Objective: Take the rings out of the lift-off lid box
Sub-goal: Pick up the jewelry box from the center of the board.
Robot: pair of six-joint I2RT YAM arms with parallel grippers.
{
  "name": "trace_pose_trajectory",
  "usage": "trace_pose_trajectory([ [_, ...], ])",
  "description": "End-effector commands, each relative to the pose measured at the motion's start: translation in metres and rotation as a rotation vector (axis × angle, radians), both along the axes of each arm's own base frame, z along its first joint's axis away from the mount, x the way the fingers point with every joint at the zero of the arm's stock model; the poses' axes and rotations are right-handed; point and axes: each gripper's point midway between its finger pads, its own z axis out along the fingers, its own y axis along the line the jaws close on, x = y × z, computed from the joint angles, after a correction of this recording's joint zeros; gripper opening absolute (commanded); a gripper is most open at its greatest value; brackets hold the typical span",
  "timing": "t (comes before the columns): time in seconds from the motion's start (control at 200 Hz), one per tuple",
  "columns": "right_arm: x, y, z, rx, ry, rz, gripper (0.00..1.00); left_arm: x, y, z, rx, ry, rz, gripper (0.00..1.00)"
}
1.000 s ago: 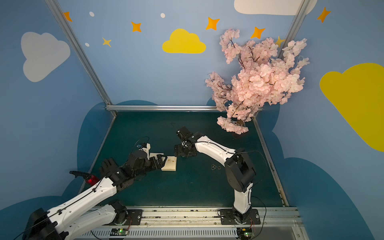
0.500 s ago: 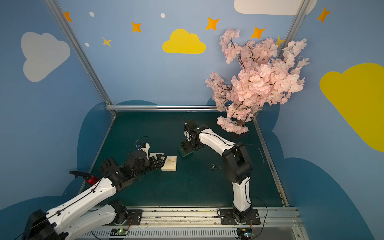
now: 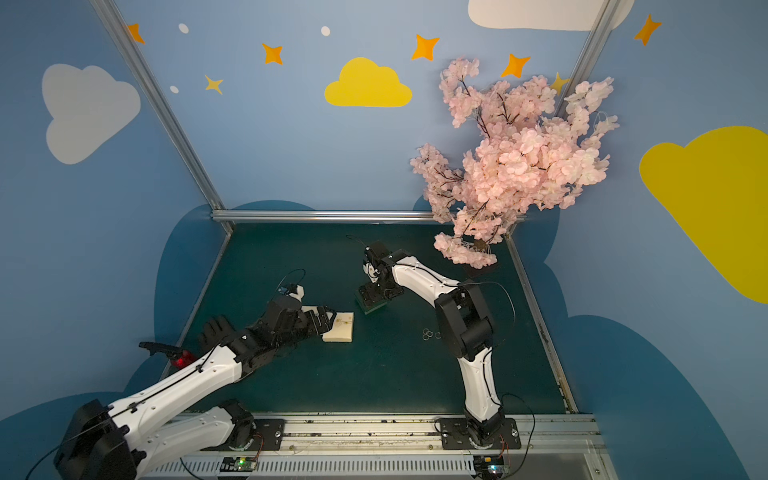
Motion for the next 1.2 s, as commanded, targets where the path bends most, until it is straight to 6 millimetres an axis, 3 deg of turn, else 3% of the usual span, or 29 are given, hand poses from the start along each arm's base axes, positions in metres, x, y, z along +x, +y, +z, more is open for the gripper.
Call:
trace_pose_trajectory([
  [0.0, 0.010, 0.008, 0.002, 0.016, -0.031, -0.005, 0.91, 0.006, 0.001, 0.007, -0.005, -0.016, 0.019, 0.99],
  [0.571, 0.026, 0.025, -0.011, -0.041, -0.081, -0.009, 0.91, 0.004, 0.007, -0.001, 0.008, 0.002, 0.035, 0.99],
  [1.197, 0.026, 0.029, -0.027, -0.180, -0.121, 0.013, 0.90, 0.005, 0.012, -0.010, 0.010, 0.018, 0.049, 0.99],
])
